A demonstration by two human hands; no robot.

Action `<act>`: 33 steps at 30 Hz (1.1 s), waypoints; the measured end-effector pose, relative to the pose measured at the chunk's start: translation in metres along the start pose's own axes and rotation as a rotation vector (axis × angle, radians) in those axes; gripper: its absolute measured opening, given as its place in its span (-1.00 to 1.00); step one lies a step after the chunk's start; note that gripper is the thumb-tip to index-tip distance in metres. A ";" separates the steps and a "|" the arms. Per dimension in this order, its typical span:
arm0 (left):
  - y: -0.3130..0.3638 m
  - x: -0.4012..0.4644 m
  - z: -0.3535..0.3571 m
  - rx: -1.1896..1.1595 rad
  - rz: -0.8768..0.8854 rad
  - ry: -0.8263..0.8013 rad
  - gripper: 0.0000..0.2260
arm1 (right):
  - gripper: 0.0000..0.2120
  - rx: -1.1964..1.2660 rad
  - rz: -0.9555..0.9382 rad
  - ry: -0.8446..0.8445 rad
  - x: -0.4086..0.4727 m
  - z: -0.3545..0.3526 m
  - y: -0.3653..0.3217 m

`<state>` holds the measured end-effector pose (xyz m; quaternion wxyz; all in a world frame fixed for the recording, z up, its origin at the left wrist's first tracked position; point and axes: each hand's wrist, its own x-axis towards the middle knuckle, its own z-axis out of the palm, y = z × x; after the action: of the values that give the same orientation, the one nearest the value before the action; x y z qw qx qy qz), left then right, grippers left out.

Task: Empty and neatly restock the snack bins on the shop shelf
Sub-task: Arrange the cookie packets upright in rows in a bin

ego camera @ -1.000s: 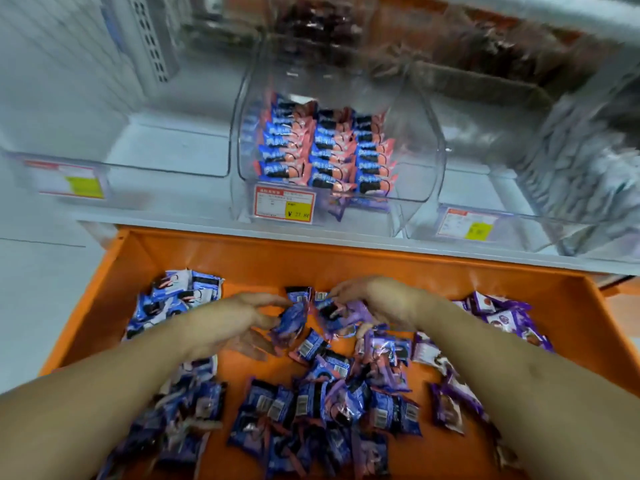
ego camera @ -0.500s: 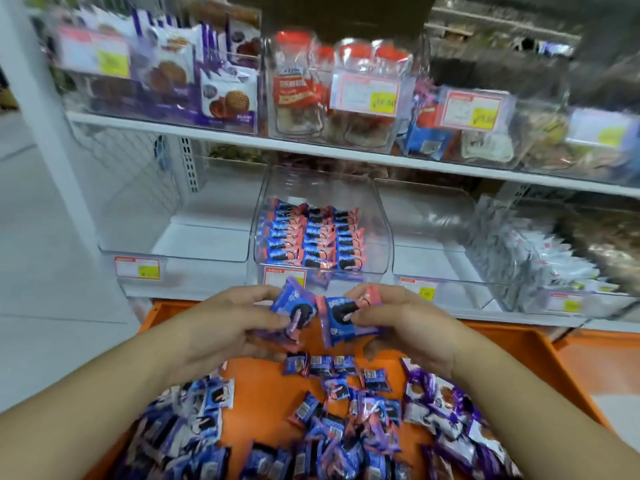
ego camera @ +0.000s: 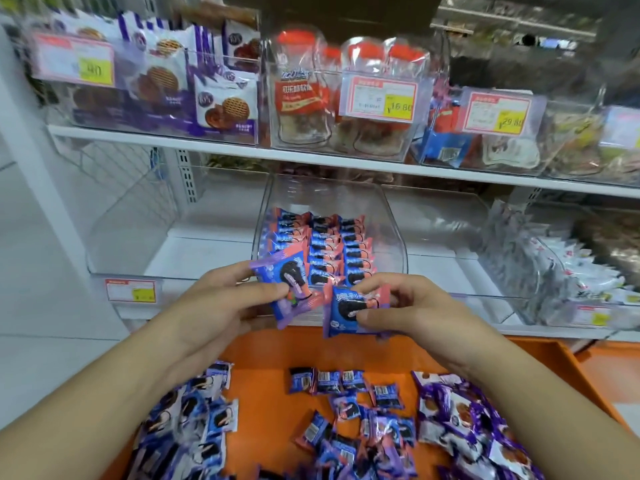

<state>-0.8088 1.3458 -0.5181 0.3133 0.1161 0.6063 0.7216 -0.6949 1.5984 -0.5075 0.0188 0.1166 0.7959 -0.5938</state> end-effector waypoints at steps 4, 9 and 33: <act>-0.001 0.002 -0.001 0.035 0.004 -0.017 -0.54 | -0.77 -0.099 -0.029 -0.010 0.006 0.000 0.001; -0.003 0.002 0.001 0.116 0.001 -0.025 -0.60 | -0.79 -0.115 -0.039 0.049 0.008 -0.005 0.003; -0.011 0.137 0.084 0.726 0.226 0.064 -0.79 | -0.85 -0.241 -0.068 0.552 0.043 -0.075 0.028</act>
<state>-0.8654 1.4955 -0.5377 0.1513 0.2631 0.8152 0.4932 -0.7231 1.6836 -0.5190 -0.2046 0.2440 0.8391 -0.4411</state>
